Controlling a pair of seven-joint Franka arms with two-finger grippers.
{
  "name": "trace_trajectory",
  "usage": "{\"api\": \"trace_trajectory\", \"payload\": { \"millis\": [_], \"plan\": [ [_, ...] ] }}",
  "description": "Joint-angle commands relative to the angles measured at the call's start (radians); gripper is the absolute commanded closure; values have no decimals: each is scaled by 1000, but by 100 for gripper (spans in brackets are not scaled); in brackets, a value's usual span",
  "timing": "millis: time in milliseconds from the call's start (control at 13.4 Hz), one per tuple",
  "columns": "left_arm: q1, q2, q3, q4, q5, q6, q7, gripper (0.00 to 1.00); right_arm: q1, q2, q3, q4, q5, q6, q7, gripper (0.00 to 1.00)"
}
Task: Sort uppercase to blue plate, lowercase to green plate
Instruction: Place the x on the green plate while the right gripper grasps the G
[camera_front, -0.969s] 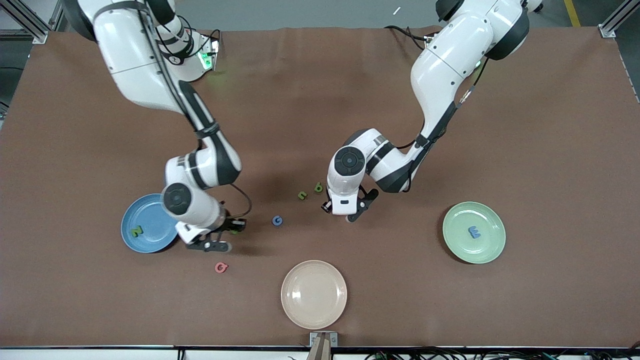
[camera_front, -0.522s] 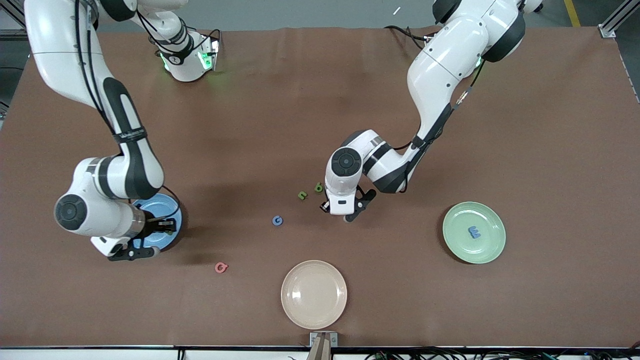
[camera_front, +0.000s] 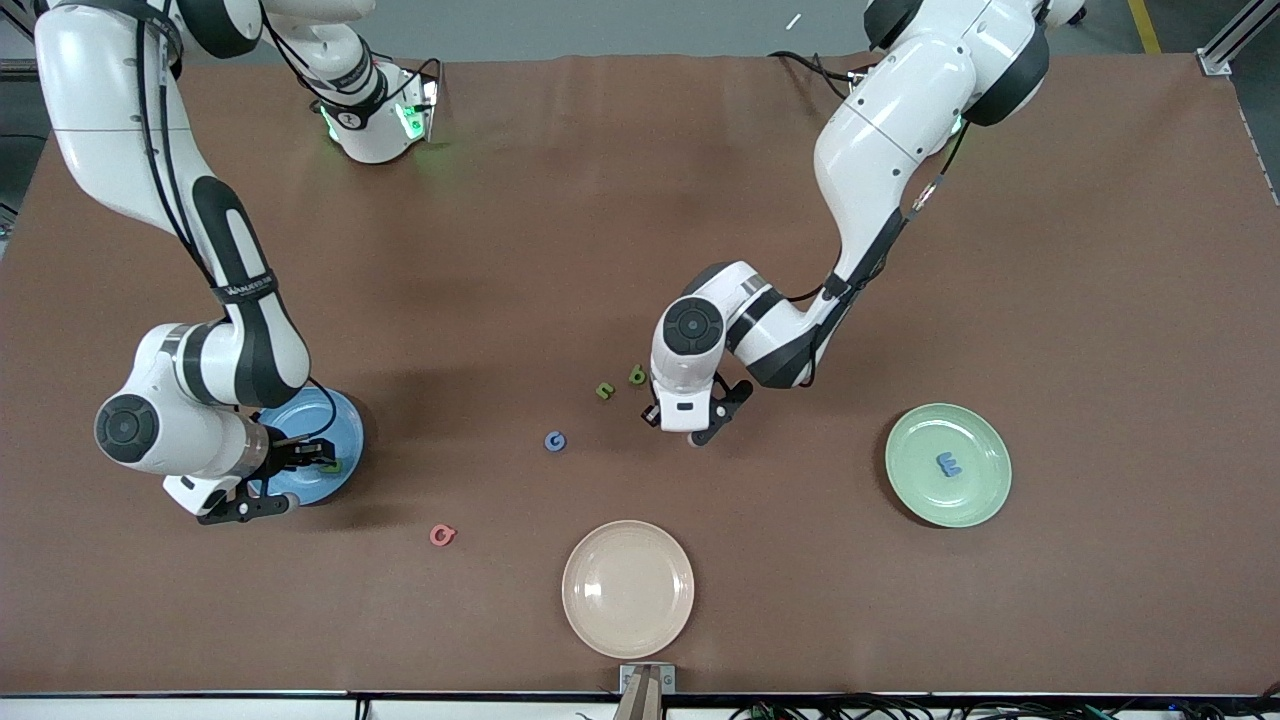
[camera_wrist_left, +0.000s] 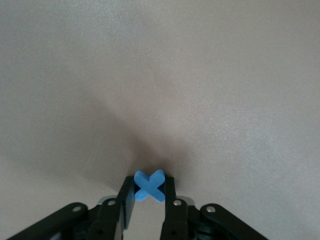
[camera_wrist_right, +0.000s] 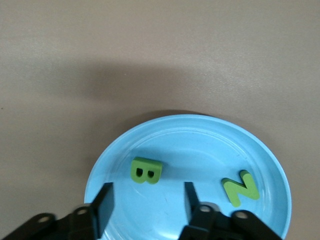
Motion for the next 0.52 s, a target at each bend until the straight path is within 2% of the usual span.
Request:
{"api": "trace_trajectory", "payload": {
  "millis": [0,149,447],
  "plan": [
    [-10,2,19,27,12,-2,-1,98,5,-16,11,-6,3,6,23,0],
    [-4,-27,34,27,12,-11,0,99,31,-11,15,14,34,15,195,0],
    [35,-86,62,22,39,-23,46,100,123,19,15,72,29,46,518,0]
  ]
}}
